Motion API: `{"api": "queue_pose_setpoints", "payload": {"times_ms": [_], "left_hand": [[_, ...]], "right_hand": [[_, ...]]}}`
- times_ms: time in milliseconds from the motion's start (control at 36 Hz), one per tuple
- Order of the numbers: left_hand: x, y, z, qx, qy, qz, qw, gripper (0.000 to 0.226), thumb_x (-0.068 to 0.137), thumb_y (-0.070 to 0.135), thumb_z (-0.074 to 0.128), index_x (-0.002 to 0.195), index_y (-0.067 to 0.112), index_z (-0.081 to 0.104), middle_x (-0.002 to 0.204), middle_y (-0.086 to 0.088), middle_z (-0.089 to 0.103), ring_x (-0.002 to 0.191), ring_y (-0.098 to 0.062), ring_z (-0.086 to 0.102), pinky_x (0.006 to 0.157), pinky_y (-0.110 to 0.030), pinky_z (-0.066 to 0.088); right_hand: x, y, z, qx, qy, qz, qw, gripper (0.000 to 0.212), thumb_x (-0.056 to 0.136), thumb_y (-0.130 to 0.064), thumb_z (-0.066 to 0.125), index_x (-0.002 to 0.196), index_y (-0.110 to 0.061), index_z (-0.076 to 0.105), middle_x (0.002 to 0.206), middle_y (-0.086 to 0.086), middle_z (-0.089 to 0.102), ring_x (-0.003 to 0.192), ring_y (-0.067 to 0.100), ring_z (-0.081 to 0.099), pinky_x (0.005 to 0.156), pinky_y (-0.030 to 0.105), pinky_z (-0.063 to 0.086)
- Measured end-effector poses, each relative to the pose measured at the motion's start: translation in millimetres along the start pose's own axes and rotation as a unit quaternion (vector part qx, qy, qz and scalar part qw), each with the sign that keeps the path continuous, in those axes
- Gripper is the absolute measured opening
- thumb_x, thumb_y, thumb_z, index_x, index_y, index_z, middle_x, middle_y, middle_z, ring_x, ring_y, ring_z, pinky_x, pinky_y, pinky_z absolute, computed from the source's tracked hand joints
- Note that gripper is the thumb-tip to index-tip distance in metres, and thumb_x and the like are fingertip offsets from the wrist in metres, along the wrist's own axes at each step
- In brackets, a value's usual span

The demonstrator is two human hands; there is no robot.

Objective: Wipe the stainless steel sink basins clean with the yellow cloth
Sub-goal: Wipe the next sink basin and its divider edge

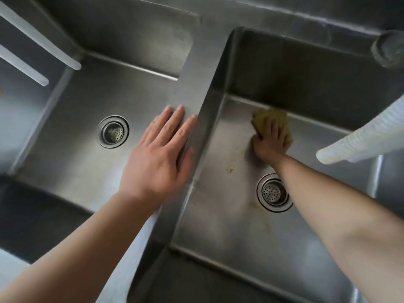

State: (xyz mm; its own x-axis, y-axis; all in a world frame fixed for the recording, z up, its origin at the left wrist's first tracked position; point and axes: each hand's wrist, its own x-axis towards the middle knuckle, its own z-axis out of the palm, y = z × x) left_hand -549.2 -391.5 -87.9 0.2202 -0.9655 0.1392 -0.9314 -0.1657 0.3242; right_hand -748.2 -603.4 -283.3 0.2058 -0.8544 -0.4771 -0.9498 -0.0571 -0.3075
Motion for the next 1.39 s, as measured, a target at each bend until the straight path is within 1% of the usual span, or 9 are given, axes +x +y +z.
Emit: {"api": "queue_pose_setpoints", "payload": {"times_ms": [222,528,611,694,806,917,1083,1194,1389], "left_hand": [[-0.5,0.8,-4.3,0.010,-0.031,-0.006,0.999,0.065,0.092,0.037,0.051,0.153,0.019,0.035,0.160,-0.007,0.030,0.151,-0.025,0.019,0.124,-0.040,0.017],[-0.2,4.8,-6.4,-0.014,-0.022,-0.019,0.999,0.062,0.088,0.022,0.047,0.149,0.017,0.042,0.157,-0.010,0.037,0.149,-0.031,0.026,0.120,-0.046,0.026],[-1.9,5.5,-7.4,-0.009,-0.022,-0.018,1.000,0.059,0.089,0.022,0.046,0.148,0.015,0.044,0.156,-0.012,0.039,0.147,-0.033,0.029,0.120,-0.046,0.025],[-3.4,7.4,-7.5,0.010,-0.023,-0.014,1.000,0.056,0.092,0.021,0.043,0.147,0.014,0.045,0.154,-0.012,0.041,0.146,-0.033,0.032,0.120,-0.046,0.026],[-21.6,14.2,-13.8,0.041,-0.071,-0.030,0.996,0.064,0.090,0.030,0.045,0.153,0.018,0.036,0.159,-0.012,0.031,0.150,-0.035,0.021,0.124,-0.044,0.015],[-78.9,21.3,-24.0,0.091,-0.127,-0.040,0.987,0.078,0.090,0.048,0.046,0.158,0.024,0.015,0.166,-0.007,0.013,0.153,-0.028,0.006,0.125,-0.045,0.005],[-126.5,23.6,-26.6,0.110,-0.116,-0.089,0.983,0.080,0.086,0.044,0.046,0.158,0.023,0.019,0.165,-0.003,0.015,0.153,-0.025,0.009,0.123,-0.048,0.014],[-123.2,20.4,-25.1,0.088,-0.110,-0.088,0.986,0.082,0.083,0.045,0.046,0.158,0.027,0.018,0.165,0.001,0.014,0.154,-0.022,0.006,0.123,-0.048,0.015],[-122.6,22.0,-26.3,0.067,-0.086,-0.107,0.988,0.073,0.085,0.035,0.041,0.156,0.029,0.025,0.164,0.001,0.020,0.153,-0.023,0.011,0.122,-0.050,0.017]], "right_hand": [[-1.9,-55.3,18.9,-0.112,-0.082,-0.174,0.975,0.068,0.101,-0.038,0.036,0.157,-0.033,-0.003,0.165,-0.005,-0.014,0.151,0.022,-0.019,0.116,0.061,-0.008],[-164.2,10.4,89.3,-0.146,-0.124,-0.289,0.938,0.082,0.086,-0.003,0.049,0.156,-0.031,0.018,0.166,0.000,0.007,0.153,0.030,-0.001,0.115,0.063,0.009],[-204.2,30.4,115.7,-0.183,-0.143,-0.468,0.853,0.069,0.077,-0.007,0.060,0.142,-0.030,0.051,0.152,0.002,0.045,0.141,0.035,0.038,0.103,0.070,0.034],[-228.1,40.3,121.7,-0.236,-0.148,-0.596,0.753,0.044,0.087,-0.027,0.046,0.125,-0.037,0.066,0.138,-0.006,0.060,0.127,0.023,0.057,0.100,0.054,0.045],[-225.0,22.8,99.7,-0.266,-0.190,-0.619,0.714,0.033,0.086,-0.020,0.056,0.112,-0.030,0.074,0.125,-0.002,0.068,0.113,0.022,0.066,0.092,0.034,0.054],[-199.9,2.6,51.0,-0.250,-0.327,-0.426,0.806,0.046,0.090,-0.008,0.050,0.130,-0.028,0.061,0.132,0.003,0.061,0.121,0.029,0.058,0.096,0.033,0.049],[-113.5,-28.8,-12.5,-0.011,-0.099,-0.203,0.974,0.039,0.092,-0.018,0.047,0.125,-0.028,0.065,0.133,0.005,0.062,0.122,0.031,0.057,0.101,0.038,0.046],[-53.2,-46.2,-30.0,0.083,0.051,-0.088,0.991,0.037,0.093,-0.024,0.046,0.127,-0.018,0.061,0.129,0.015,0.064,0.117,0.039,0.059,0.096,0.042,0.047],[-58.6,-68.6,28.4,-0.102,-0.047,-0.092,0.989,0.072,0.092,-0.027,0.052,0.156,-0.021,0.021,0.164,0.012,0.008,0.150,0.036,0.006,0.118,0.055,0.013]]}}
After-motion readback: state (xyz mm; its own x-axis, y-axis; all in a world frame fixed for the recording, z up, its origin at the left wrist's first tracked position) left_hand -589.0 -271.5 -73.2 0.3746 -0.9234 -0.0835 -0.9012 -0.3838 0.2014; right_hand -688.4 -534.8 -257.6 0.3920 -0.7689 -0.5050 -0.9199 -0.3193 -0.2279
